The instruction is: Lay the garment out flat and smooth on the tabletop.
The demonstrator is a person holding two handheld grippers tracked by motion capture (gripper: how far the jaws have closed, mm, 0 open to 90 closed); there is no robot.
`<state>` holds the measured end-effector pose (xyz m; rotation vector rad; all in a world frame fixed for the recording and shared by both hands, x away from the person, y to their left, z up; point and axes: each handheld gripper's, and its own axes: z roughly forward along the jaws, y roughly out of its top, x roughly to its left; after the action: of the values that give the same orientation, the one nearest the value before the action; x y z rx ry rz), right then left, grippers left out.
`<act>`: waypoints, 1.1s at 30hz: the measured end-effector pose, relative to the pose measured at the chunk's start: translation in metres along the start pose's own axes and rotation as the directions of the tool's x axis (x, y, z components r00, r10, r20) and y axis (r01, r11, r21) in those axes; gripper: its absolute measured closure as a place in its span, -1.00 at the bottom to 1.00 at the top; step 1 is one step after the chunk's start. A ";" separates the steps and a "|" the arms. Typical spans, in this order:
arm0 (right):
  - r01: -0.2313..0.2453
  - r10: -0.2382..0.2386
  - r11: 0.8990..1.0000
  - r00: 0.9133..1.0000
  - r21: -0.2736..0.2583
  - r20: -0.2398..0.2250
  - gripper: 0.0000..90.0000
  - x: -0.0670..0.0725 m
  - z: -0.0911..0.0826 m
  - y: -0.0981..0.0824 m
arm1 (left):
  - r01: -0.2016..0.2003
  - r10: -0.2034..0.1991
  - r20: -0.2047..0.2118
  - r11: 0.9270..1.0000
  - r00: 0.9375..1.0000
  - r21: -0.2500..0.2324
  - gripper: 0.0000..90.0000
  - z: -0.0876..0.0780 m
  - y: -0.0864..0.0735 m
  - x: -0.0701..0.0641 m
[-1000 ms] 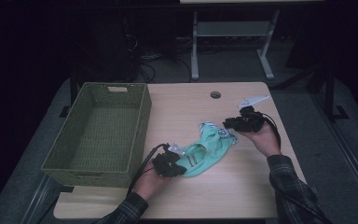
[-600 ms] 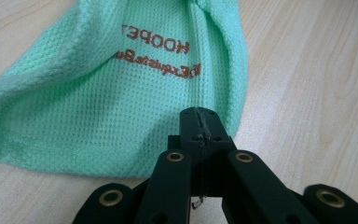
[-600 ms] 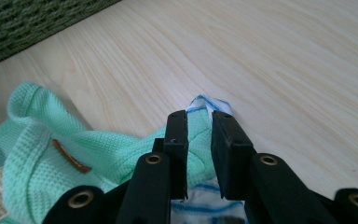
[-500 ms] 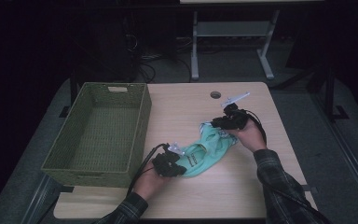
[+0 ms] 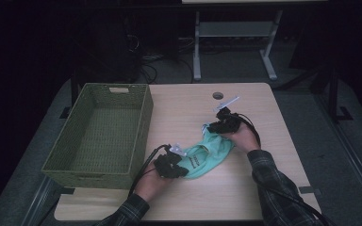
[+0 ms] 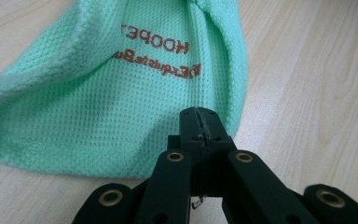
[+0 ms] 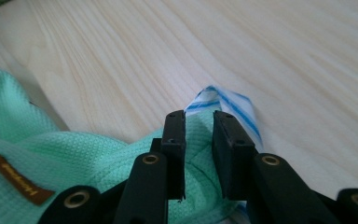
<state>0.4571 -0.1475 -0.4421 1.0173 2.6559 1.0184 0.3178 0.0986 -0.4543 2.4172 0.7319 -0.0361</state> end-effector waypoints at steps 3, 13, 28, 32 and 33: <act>0.016 -0.016 1.000 1.000 0.020 0.004 0.64 0.001 0.008 -0.002 | 0.000 0.000 -0.001 1.000 1.000 -0.001 0.98 0.000 0.000 0.000; 0.044 -0.046 0.997 0.999 0.064 0.027 0.94 0.006 0.018 -0.005 | 0.002 -0.002 0.001 1.000 1.000 0.000 0.99 0.000 0.000 0.000; 0.017 -0.017 1.000 0.996 0.001 0.087 0.97 -0.004 -0.011 0.011 | 0.005 -0.005 0.004 1.000 1.000 -0.005 0.99 0.000 0.000 0.001; -0.003 0.006 1.000 0.992 -0.023 0.125 0.97 -0.011 -0.016 0.017 | 0.002 -0.002 0.005 1.000 1.000 -0.001 0.99 0.000 -0.001 0.002; -0.012 0.016 0.999 0.991 -0.030 0.136 0.97 -0.013 -0.017 0.018 | 0.003 -0.003 0.006 1.000 1.000 -0.002 0.99 0.000 -0.001 0.002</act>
<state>0.4712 -0.1554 -0.4195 1.0610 2.5215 0.9505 0.3192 0.1000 -0.4549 2.4132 0.7323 -0.0444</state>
